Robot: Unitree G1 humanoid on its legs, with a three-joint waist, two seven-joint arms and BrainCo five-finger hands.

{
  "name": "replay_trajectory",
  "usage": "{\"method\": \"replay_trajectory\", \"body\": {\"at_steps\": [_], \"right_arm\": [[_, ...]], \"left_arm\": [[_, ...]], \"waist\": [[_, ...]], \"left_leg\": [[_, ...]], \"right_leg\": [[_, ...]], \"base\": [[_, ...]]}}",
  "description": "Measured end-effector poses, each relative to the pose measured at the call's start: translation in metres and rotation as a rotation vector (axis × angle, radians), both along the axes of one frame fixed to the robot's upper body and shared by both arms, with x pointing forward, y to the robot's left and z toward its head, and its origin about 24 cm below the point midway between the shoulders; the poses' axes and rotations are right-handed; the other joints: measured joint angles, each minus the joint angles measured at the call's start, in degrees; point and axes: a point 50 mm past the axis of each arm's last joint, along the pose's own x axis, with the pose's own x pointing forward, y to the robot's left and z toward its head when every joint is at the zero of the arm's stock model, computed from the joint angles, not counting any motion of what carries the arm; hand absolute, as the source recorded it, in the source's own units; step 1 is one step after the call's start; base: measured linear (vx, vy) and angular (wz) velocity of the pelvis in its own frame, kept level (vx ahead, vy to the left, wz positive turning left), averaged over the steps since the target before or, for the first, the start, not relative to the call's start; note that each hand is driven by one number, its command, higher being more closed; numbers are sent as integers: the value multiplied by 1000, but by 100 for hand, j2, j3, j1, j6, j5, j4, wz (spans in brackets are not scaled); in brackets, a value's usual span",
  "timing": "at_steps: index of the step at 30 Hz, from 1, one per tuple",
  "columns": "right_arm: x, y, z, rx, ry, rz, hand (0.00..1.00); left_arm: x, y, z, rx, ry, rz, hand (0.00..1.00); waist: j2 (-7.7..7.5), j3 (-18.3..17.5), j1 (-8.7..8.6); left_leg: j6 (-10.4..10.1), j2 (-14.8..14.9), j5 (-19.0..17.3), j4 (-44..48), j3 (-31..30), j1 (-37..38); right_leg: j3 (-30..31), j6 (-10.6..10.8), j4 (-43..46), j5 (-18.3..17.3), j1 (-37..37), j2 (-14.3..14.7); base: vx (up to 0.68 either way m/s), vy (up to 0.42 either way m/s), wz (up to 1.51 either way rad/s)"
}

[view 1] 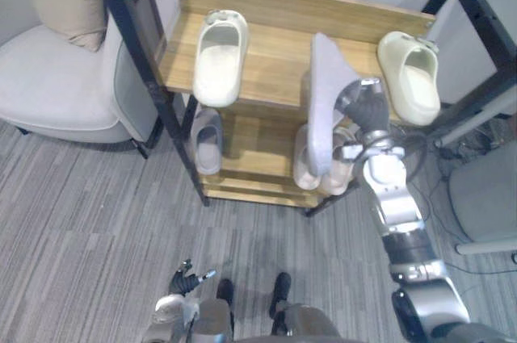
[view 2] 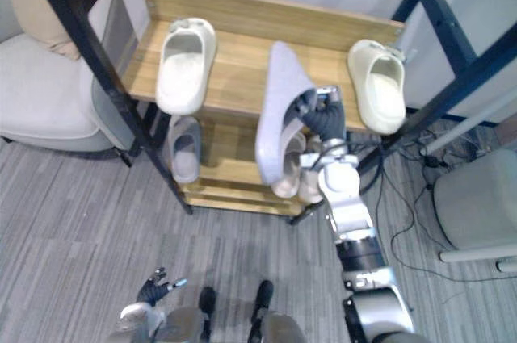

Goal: Organize the slippers on the shoe rack

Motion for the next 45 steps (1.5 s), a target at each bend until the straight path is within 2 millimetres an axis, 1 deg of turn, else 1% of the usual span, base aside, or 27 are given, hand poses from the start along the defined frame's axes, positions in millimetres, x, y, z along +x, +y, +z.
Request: {"method": "replay_trajectory", "body": {"at_steps": [3, 5, 8, 11, 15, 17, 19, 21, 23, 24, 25, 26, 27, 28, 29, 30, 32, 33, 35, 36, 37, 38, 40, 41, 43, 44, 45], "right_arm": [[-10, 9, -13, -26, 29, 68, 100], [-17, 20, -30, -51, 93, 141, 100], [-32, 36, -45, -69, 139, 242, 100], [-41, 45, -56, -67, 183, 313, 100], [-53, 62, -79, -89, 276, 417, 100], [-55, 69, -90, -111, 323, 449, 100], [-51, 74, -95, -185, 334, 467, 100], [-39, 78, -87, -229, 308, 474, 100], [-23, 82, -74, -289, 257, 457, 100], [-21, 82, -72, -299, 248, 449, 100], [-12, 83, -64, -342, 217, 423, 100], [-6, 85, -57, -360, 191, 410, 100], [-4, 85, -54, -375, 180, 402, 100], [4, 86, -44, -396, 146, 379, 100], [11, 84, -36, -420, 123, 351, 100], [14, 82, -33, -435, 114, 335, 100], [34, 69, -17, -503, 86, 239, 100], [38, 67, -12, -511, 79, 219, 100], [54, 59, 16, -553, 11, 128, 100], [57, 58, 24, -567, -13, 105, 100], [61, 53, 40, -567, -53, 60, 100], [62, 51, 44, -564, -63, 49, 100], [71, 39, 75, -557, -124, -47, 100], [73, 38, 80, -557, -133, -62, 100], [77, 32, 100, -582, -180, -147, 100], [77, 32, 102, -580, -186, -154, 100], [77, 32, 108, -575, -204, -171, 100]], "left_arm": [[-6, -3, -3, -11, 24, -10, 0], [-9, -4, -5, -16, 34, -17, 0], [-12, -6, -7, -13, 48, -32, 0], [-13, -7, -7, -13, 54, -36, 0], [-13, -8, -8, -8, 60, -54, 0], [-12, -8, -7, -3, 55, -63, 0], [2, -13, -3, -10, 18, -78, 0], [18, -14, 3, -7, -34, -88, 0], [36, -13, 12, -5, -92, -88, 0], [39, -13, 14, -8, -105, -83, 0], [46, -11, 19, -16, -147, -61, 0], [51, -8, 24, -8, -175, -55, 0], [53, -6, 25, -1, -180, -54, 0], [52, 1, 25, 24, -175, -50, 0], [47, 8, 22, 46, -140, -38, 0], [45, 9, 21, 50, -133, -32, 0], [41, 11, 18, 52, -112, 3, 0], [41, 11, 18, 49, -109, 8, 0], [39, 8, 16, 43, -100, 24, 0], [39, 8, 16, 43, -100, 26, 0], [41, 7, 16, 43, -105, 26, 0], [41, 6, 17, 43, -108, 26, 0], [44, 3, 18, 28, -120, 34, 0], [44, 2, 18, 26, -122, 35, 0], [47, -5, 19, 10, -137, 51, 0], [47, -6, 19, 8, -139, 53, 0], [49, -9, 20, 0, -149, 52, 0]], "waist": [[82, -157, -16], [124, -216, -17], [170, -323, -15], [192, -361, -15], [212, -396, -7], [253, -364, 7], [419, -100, 38], [502, 246, 62], [533, 549, 120], [546, 598, 157], [558, 740, 296], [533, 847, 331], [534, 875, 331], [598, 998, 327], [598, 1045, 316], [587, 1051, 322], [592, 1115, 363], [597, 1147, 385], [647, 1240, 474], [668, 1252, 494], [725, 1282, 514], [742, 1296, 521], [765, 1309, 639], [775, 1317, 660], [843, 1356, 770], [844, 1357, 785], [845, 1359, 853]], "left_leg": [[-23, 17, -23, -1, 17, 56], [-41, 34, -54, -6, 15, 198], [-43, 38, -55, -9, 14, 193], [-41, 34, -54, -9, 5, 193], [-38, 21, -47, -4, -130, 227], [-31, 34, -80, 167, -157, 119], [-11, 80, -552, 1306, -256, -531], [11, 116, -857, 2079, -270, -995], [31, 183, -1158, 2799, -225, -1488], [36, 220, -1221, 2926, -196, -1580], [83, 324, -1400, 3268, -92, -1828], [71, 352, -1553, 3600, -52, -2046], [78, 368, -1612, 3737, -50, -2135], [51, 454, -1760, 4106, -85, -2354], [30, 501, -1858, 4417, -126, -2658], [3, 516, -1897, 4545, -140, -2805], [-65, 544, -2073, 5176, -239, -3342], [-72, 553, -2115, 5300, -249, -3426], [-106, 590, -2270, 5796, -309, -3862], [-107, 592, -2303, 5900, -332, -3975], [-92, 599, -2343, 6155, -394, -4224], [-90, 598, -2355, 6206, -404, -4275], [-89, 573, -2438, 6607, -459, -4805], [-92, 569, -2447, 6660, -465, -4869], [-93, 529, -2482, 6937, -531, -5271], [-92, 521, -2482, 6964, -534, -5321], [-80, 509, -2488, 7037, -528, -5478]], "right_leg": [[49, 0, -16, 0, 34, 21], [58, 0, -74, -2, 197, 42], [54, -2, -74, -7, 191, 43], [37, -1, -74, -7, 194, 37], [-107, -8, -42, -63, 291, 20], [-180, -41, 321, -247, 128, -27], [-245, -66, 1462, -759, -453, -148], [-230, -88, 2305, -1099, -908, -223], [-185, -121, 2998, -1454, -1412, -281], [-185, -141, 3114, -1493, -1497, -284], [-246, -167, 3588, -1635, -1778, -356], [-370, -149, 4171, -1892, -1932, -523], [-403, -178, 4267, -2073, -1962, -553], [-514, -213, 4499, -2203, -2147, -579], [-569, -266, 4804, -2322, -2426, -619], [-585, -282, 4936, -2384, -2554, -642], [-651, -408, 5627, -2648, -3053, -770], [-659, -436, 5750, -2707, -3132, -797], [-754, -517, 6261, -2925, -3507, -920], [-806, -539, 6363, -2970, -3585, -963], [-877, -553, 6586, -3061, -3756, -1019], [-894, -564, 6632, -3082, -3787, -1038], [-949, -612, 7085, -3245, -4246, -1197], [-951, -616, 7140, -3263, -4304, -1218], [-1010, -597, 7421, -3375, -4638, -1337], [-1020, -606, 7454, -3385, -4673, -1360], [-1023, -611, 7548, -3396, -4830, -1418]], "base": [[8, -1, -10], [2, -3, -2], [0, 0, 0], [-4, 4, 2], [-7, 4, 18], [-42, 8, 23], [-110, 47, 24], [-152, 53, 8], [-205, 59, -7], [-192, 56, -36], [-147, 30, -41], [-158, 20, -36], [-114, -4, -17], [-50, -20, -7], [-39, -10, -5], [-40, -29, 9], [-35, -44, 14], [-28, -45, 11], [-40, -38, 10], [-46, -27, 18], [-43, -15, 18], [-64, -12, 26], [-71, -4, 18], [-96, 8, 10], [-89, 24, 10], [-45, 26, 6], [-33, 23, 3]]}}
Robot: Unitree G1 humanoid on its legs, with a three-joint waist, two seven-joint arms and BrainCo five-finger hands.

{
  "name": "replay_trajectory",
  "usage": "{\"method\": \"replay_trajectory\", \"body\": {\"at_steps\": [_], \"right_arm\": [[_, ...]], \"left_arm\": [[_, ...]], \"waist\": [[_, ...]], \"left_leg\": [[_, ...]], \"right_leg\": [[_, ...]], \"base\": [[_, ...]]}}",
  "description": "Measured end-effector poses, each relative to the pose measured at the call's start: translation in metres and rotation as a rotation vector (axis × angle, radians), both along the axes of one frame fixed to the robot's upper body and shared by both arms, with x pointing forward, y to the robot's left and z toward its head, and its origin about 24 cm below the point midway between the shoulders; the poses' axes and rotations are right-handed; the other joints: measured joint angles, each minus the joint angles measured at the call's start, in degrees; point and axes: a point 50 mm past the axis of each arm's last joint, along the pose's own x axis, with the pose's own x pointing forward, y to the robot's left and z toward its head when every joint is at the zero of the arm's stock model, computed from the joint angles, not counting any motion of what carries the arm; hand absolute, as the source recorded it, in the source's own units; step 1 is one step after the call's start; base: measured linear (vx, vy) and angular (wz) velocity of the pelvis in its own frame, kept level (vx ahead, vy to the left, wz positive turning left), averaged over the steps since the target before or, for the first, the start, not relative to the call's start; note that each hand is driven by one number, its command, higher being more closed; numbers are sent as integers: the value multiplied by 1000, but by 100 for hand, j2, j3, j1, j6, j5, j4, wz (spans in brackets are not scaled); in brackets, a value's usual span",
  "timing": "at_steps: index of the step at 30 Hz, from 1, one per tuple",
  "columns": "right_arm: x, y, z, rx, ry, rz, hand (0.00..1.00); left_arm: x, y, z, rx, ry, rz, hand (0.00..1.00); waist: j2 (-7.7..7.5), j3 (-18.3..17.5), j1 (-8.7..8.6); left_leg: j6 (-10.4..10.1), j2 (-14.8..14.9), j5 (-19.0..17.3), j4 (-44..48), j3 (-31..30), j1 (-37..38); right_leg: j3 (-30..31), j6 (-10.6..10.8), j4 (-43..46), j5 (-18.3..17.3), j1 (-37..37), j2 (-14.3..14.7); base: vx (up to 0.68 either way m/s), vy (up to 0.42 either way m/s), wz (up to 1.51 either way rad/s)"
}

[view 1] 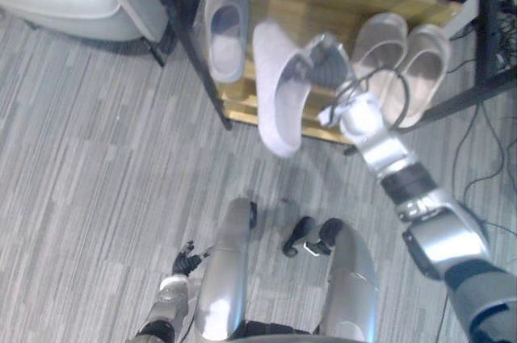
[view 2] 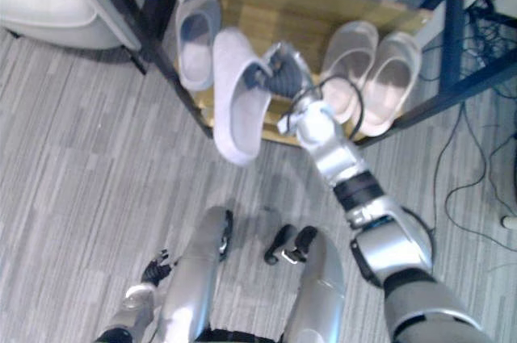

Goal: Organize the slippers on the shoe rack

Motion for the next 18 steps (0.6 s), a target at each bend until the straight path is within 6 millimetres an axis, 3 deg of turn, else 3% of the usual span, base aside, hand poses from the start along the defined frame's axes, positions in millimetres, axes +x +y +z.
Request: {"method": "replay_trajectory", "body": {"at_steps": [10, 16, 18], "right_arm": [[5, -5, 53, 14, -153, -141, 100], [10, -18, 72, -12, -213, -303, 100], [8, -33, 84, -26, -246, -379, 100]], "left_arm": [[12, -12, 13, -62, -102, 74, 0], [29, -13, 31, -67, -219, 96, 0], [37, -16, 40, -81, -266, 105, 0]], "waist": [[5, 5, 161], [4, 5, 184], [5, 5, 204]], "left_leg": [[-56, -199, 47, 370, -130, -872], [-108, -472, 97, 468, -264, -1206], [-123, -605, 105, 560, -343, -1388]], "right_leg": [[-208, -5, 501, -141, -671, -427], [-414, -75, 789, -318, -832, -775], [-519, -17, 959, -422, -897, -948]], "base": [[-9, 4, 13], [8, -23, 29], [0, -31, 33]]}}
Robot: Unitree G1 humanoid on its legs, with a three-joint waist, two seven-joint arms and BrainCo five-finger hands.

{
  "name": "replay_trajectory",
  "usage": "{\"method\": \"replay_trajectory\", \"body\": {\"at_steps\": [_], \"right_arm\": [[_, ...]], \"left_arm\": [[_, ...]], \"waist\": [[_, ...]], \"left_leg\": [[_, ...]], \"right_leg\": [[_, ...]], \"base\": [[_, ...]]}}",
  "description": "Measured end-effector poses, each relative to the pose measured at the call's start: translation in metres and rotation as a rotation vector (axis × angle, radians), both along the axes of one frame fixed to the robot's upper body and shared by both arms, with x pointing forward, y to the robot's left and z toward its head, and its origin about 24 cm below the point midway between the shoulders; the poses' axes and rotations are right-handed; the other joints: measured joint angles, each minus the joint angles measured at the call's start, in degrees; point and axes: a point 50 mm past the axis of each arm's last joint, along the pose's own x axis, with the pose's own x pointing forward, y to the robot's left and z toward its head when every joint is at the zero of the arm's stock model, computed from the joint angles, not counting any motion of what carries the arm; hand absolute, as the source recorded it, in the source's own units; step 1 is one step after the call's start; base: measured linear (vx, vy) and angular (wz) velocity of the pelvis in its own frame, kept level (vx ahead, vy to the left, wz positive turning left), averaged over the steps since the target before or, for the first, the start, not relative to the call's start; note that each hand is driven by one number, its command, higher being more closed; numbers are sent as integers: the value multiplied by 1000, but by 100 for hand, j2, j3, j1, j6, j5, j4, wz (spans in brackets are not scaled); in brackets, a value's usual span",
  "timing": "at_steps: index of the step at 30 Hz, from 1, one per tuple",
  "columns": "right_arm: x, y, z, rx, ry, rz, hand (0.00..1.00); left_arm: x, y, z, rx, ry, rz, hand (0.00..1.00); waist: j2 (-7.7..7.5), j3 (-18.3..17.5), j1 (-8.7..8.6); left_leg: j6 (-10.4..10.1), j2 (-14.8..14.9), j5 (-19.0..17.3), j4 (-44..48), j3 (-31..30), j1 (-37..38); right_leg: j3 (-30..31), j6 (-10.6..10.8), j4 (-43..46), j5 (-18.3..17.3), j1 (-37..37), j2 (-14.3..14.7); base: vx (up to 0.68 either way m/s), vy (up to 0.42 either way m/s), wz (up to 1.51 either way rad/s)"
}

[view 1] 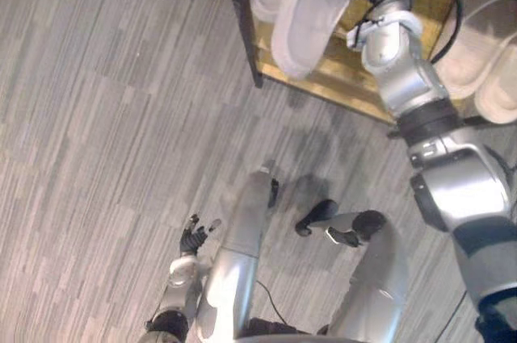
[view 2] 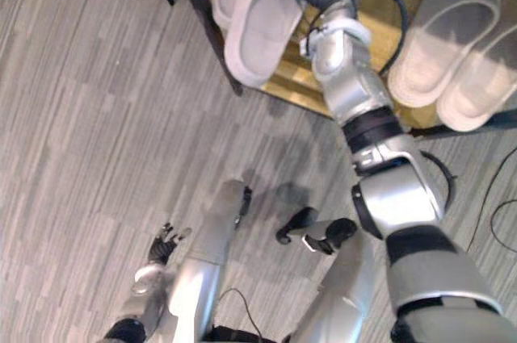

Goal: Organize the slippers on the shoe rack

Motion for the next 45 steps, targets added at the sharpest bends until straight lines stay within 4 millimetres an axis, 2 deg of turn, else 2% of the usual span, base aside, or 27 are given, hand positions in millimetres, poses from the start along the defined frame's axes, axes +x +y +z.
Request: {"method": "replay_trajectory", "body": {"at_steps": [2, 4, 7, 11, 12, 22, 30, 36, 38, 40, 41, 45], "right_arm": [[-1, -8, 5, -5, -12, -38, 100], [-4, -27, 16, -31, -36, -126, 100], [-9, -44, 26, -50, -64, -214, 100], [-12, -57, 33, -35, -78, -277, 100], [-12, -58, 33, -33, -78, -282, 0], [-12, -68, 32, -10, -77, -331, 0], [-7, -68, 26, 91, -40, -274, 0], [-1, -52, 4, 209, -9, -158, 0], [1, -46, -4, 249, 6, -111, 0], [1, -41, -5, 287, 2, -75, 0], [1, -33, -11, 328, 7, -26, 0], [6, -23, -28, 406, 53, 26, 0]], "left_arm": [[2, -1, 3, -5, -17, -4, 0], [6, -5, 9, -7, -47, -21, 0], [10, -7, 14, -12, -73, -25, 0], [12, -9, 18, -15, -94, -28, 0], [12, -9, 18, -15, -94, -28, 0], [13, -10, 19, -18, -96, -29, 0], [16, -9, 19, -23, -93, -11, 0], [18, -8, 15, -43, -71, 8, 0], [17, -7, 12, -43, -53, 15, 0], [16, -6, 11, -42, -47, 18, 0], [16, -4, 9, -44, -34, 30, 0], [15, -2, 6, -64, -19, 53, 0]], "waist": [[0, 0, 3], [1, 0, 45], [12, 16, 72], [42, 115, 83], [42, 115, 82], [47, 118, 81], [47, 118, 72], [47, 118, 8], [47, 117, -60], [47, 117, -82], [46, 118, -116], [43, 118, -150]], "left_leg": [[-15, -55, 8, 25, -36, -74], [-33, -168, 20, 85, -62, -223], [-38, -252, 29, 152, -81, -355], [-44, -293, 33, 175, -80, -444], [-44, -293, 33, 181, -79, -458], [-38, -265, 39, 221, -46, -474], [-40, -182, 40, 180, 7, -350], [-55, -60, 48, -60, 52, 46], [-55, -16, 50, -124, 79, 158], [-55, 27, 49, -139, 90, 189], [-56, 73, 50, -186, 109, 260], [-59, 142, 51, -293, 129, 456]], "right_leg": [[-55, -42, 44, -42, -16, -64], [-82, -12, 174, -113, -112, -206], [-114, -35, 282, -175, -188, -311], [-114, -41, 338, -198, -270, -370], [-112, -41, 343, -198, -285, -371], [-92, -48, 385, -200, -317, -390], [-58, -68, 345, -189, -273, -347], [-56, -66, 70, -154, 50, -187], [-56, -158, -5, -100, 134, -141], [-46, -155, -43, -82, 147, -94], [-38, -148, -99, -55, 188, -41], [-11, -116, -225, -15, 338, 57]], "base": [[-10, -13, 24], [-23, -14, 28], [-14, -13, 18], [-6, -11, 6], [0, 0, 0], [0, 0, 0], [-3, -7, -5], [-10, -11, -8], [-5, -18, -10], [1, -12, -13], [-1, -12, -15], [-9, -11, -11]]}}
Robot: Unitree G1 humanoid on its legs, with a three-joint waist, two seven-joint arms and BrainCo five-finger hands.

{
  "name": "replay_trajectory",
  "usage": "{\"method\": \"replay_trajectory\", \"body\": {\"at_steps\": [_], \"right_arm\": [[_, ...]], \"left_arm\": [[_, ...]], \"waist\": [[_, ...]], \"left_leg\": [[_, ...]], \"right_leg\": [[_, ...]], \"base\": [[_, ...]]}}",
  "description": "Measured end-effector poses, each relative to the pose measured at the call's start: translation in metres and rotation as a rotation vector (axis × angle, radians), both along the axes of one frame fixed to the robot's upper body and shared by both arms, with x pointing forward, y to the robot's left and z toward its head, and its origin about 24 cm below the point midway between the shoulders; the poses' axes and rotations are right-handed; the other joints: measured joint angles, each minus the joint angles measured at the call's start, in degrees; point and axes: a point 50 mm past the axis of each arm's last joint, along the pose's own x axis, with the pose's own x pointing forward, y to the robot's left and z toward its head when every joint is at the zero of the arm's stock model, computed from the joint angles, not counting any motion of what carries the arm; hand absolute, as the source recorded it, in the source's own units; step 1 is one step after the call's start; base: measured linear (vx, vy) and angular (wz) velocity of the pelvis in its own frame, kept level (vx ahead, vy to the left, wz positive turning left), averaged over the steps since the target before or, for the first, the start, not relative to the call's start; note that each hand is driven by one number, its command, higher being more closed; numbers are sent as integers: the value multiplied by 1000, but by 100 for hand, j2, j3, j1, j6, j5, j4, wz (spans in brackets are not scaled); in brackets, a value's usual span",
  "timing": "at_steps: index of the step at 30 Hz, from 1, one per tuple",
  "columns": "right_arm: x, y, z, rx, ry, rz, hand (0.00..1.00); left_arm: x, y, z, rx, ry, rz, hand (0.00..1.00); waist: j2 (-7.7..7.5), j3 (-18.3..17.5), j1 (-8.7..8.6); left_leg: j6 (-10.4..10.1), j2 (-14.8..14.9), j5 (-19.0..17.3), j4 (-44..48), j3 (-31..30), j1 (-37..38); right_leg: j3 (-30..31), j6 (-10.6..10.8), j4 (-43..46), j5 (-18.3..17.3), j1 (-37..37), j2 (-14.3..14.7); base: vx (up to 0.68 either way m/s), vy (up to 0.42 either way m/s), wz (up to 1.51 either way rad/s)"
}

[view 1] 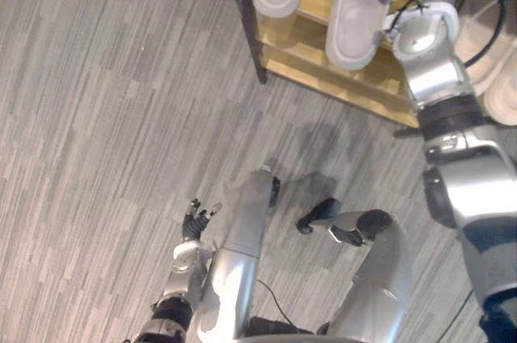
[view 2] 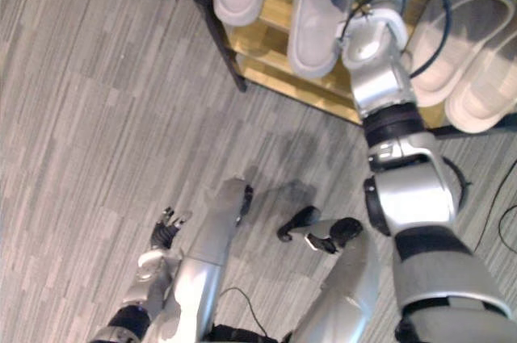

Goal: Organize the slippers on the shoe rack

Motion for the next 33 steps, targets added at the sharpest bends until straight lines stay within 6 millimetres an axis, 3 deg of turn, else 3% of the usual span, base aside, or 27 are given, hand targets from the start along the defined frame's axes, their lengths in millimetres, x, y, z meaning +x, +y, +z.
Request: {"method": "replay_trajectory", "body": {"at_steps": [4, 6, 16, 19, 26, 33], "right_arm": [[-7, 37, -8, 145, -48, 171, 0], [-7, 45, -13, 230, -46, 226, 0], [-13, 72, -101, 749, 95, 422, 0], [-14, 70, -112, 845, 110, 419, 0], [-15, 68, -122, 989, 101, 450, 0], [-14, 73, -119, 1033, 91, 522, 0]], "left_arm": [[10, 3, 0, -51, 20, 53, 0], [14, 1, 3, -65, 8, 55, 0], [12, 10, 1, -101, 28, 125, 0], [12, 11, 0, -116, 30, 143, 0], [11, 13, 0, -124, 42, 156, 0], [12, 15, 0, -141, 38, 180, 0]], "waist": [[-17, 0, -113], [-20, 2, -146], [-266, -33, -303], [-270, -35, -303], [-360, -84, -310], [-396, -104, -283]], "left_leg": [[-24, 164, 25, -135, 40, 131], [-20, 163, 42, -169, 57, 173], [-23, 159, 46, -333, 47, 488], [-23, 161, 46, -324, 37, 506], [-29, 163, 48, -319, 17, 503], [-32, 140, 49, -315, -25, 485]], "right_leg": [[-5, 59, -219, 91, 80, 175], [1, 29, -244, 117, 109, 176], [-29, 48, -406, 134, 422, 231], [-29, 54, -407, 131, 449, 246], [-43, 56, -407, 130, 457, 259], [-83, 55, -408, 129, 482, 254]], "base": [[-30, -4, -19], [-15, 0, -5], [-1, -1, 1], [0, 0, 0], [0, 0, 0], [-2, 2, 2]]}}
